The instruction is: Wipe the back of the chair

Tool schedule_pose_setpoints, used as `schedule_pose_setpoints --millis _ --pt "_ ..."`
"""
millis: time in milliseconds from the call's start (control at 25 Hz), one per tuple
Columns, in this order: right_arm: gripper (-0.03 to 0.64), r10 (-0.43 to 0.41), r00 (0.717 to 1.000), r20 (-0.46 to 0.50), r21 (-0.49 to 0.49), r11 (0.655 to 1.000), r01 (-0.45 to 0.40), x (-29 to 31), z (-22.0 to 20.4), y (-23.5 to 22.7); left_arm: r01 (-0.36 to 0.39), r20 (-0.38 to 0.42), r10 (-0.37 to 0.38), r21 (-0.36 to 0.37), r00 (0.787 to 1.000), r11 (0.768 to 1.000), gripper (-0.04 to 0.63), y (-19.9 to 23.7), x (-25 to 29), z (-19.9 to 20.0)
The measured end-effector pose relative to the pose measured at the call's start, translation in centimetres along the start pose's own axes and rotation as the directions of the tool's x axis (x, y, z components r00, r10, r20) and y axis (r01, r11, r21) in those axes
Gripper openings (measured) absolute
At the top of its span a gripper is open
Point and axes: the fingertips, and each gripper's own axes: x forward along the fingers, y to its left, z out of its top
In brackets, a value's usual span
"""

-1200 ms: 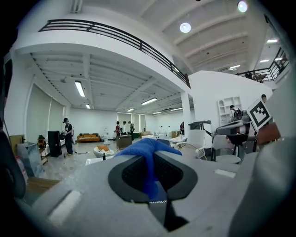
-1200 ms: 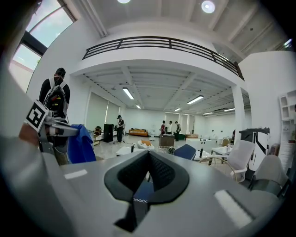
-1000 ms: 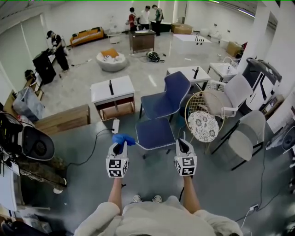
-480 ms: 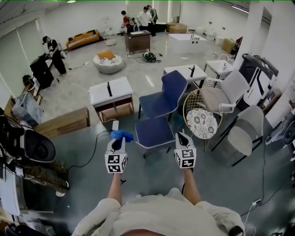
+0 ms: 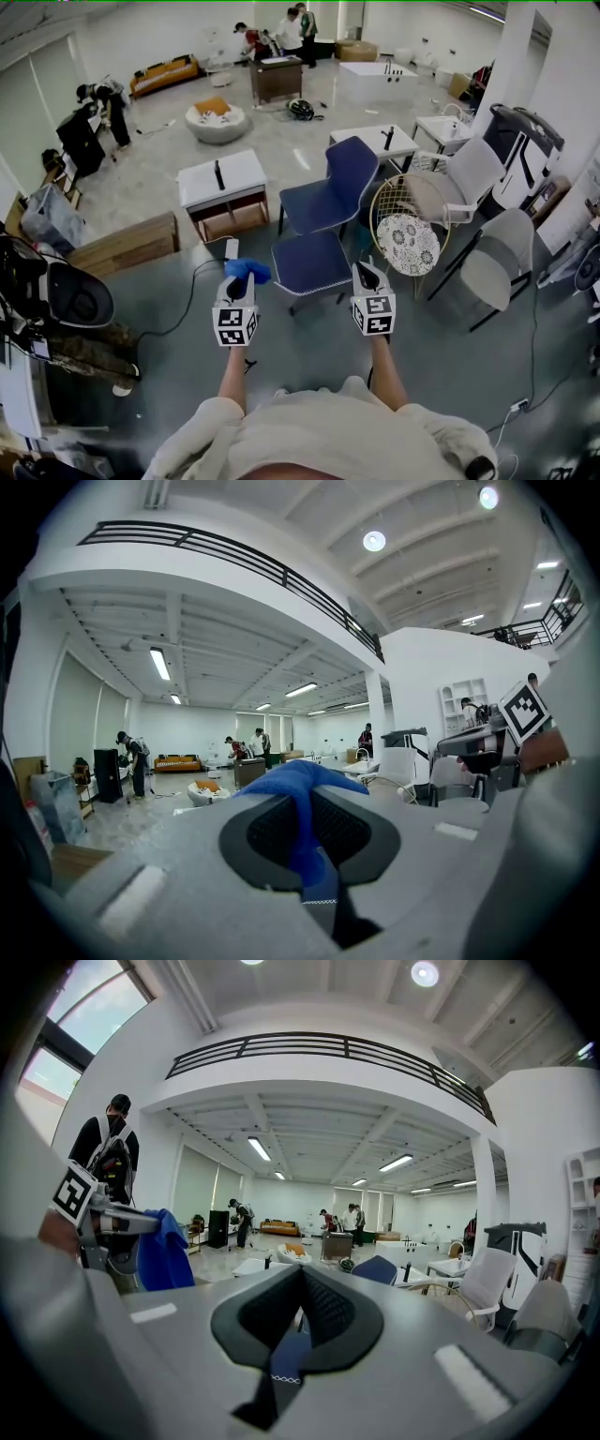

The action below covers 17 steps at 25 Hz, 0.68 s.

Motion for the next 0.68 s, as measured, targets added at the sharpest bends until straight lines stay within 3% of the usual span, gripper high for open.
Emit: schedule_pose_setpoints --millis 680 --pt "0.0 0.01 1.0 -0.007 -0.01 1.0 -0.01 0.17 0.22 -0.06 -0.006 -0.016 0.006 -0.005 1.0 1.0 0.034 0.41 -0.55 -0.35"
